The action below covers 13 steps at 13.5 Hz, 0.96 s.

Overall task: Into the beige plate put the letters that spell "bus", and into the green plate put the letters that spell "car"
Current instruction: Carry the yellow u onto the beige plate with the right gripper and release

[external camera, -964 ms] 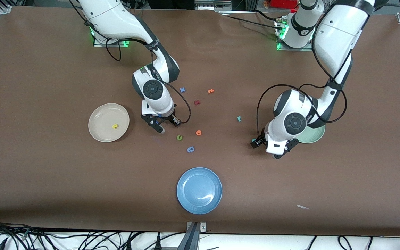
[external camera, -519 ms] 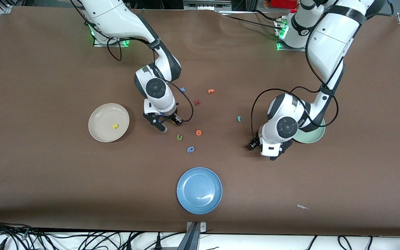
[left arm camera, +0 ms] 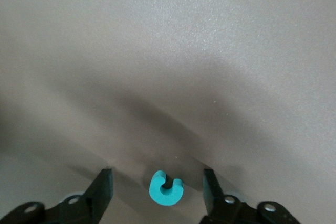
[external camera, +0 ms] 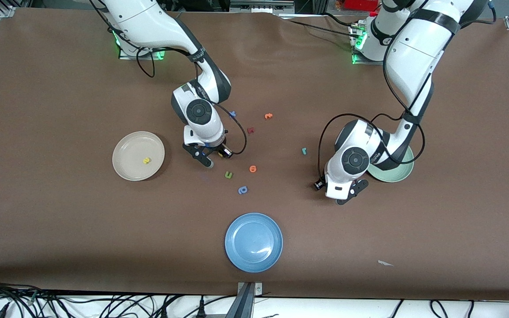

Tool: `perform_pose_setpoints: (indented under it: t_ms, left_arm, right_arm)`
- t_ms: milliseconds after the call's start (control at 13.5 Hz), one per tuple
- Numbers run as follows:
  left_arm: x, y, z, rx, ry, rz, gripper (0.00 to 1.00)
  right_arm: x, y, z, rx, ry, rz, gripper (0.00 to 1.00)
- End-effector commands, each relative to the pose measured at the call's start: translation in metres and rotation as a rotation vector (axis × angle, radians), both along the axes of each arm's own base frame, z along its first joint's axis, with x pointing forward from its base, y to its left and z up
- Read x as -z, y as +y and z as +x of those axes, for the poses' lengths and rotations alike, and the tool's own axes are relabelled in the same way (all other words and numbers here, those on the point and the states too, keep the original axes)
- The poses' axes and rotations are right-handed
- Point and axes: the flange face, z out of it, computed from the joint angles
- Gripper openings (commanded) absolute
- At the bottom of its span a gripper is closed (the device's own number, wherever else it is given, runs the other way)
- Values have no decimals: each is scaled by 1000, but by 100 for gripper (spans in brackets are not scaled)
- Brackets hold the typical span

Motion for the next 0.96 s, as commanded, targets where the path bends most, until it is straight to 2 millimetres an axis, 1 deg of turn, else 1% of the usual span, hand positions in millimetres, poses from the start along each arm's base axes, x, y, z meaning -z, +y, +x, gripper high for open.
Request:
perform_pose_setpoints:
  t_ms: [0,148,223,297,371,445,519,593,668,742,890]
  left_arm:
    - [2,-1,3,12,3,28,65]
    - [3,-2,1,4,8,26,62]
    - [4,-3,1,4,10,26,60]
    - [7,-3,0,2,13,27,59]
    - [11,-3,-1,1,19,29,56]
    - [15,-6,-3,4,23,29,55]
    - [15,-6,-3,4,25,30,53]
    - [15,-6,-3,4,25,30,48]
    - [14,-6,-3,4,22,30,41]
    - [14,-6,-3,6,21,31,35]
    - [15,-6,-3,7,22,32,28]
  right_arm:
    - [-2,7,7,-18,-18,4,21]
    - [-27,6,17,-17,-15,1,21]
    - [-41,0,25,-30,2,-18,21]
    - [-53,-15,34,-65,33,-53,21]
    - [-70,-30,38,-118,61,-76,21]
    - [-87,-57,44,-160,98,-104,21]
    - [-96,-85,47,-199,143,-129,21]
    - [-104,-116,48,-231,161,-137,21]
    - [-105,-149,48,-280,178,-134,21]
    - [-104,-179,45,-318,198,-125,21]
    - [-79,-234,32,-377,243,-125,21]
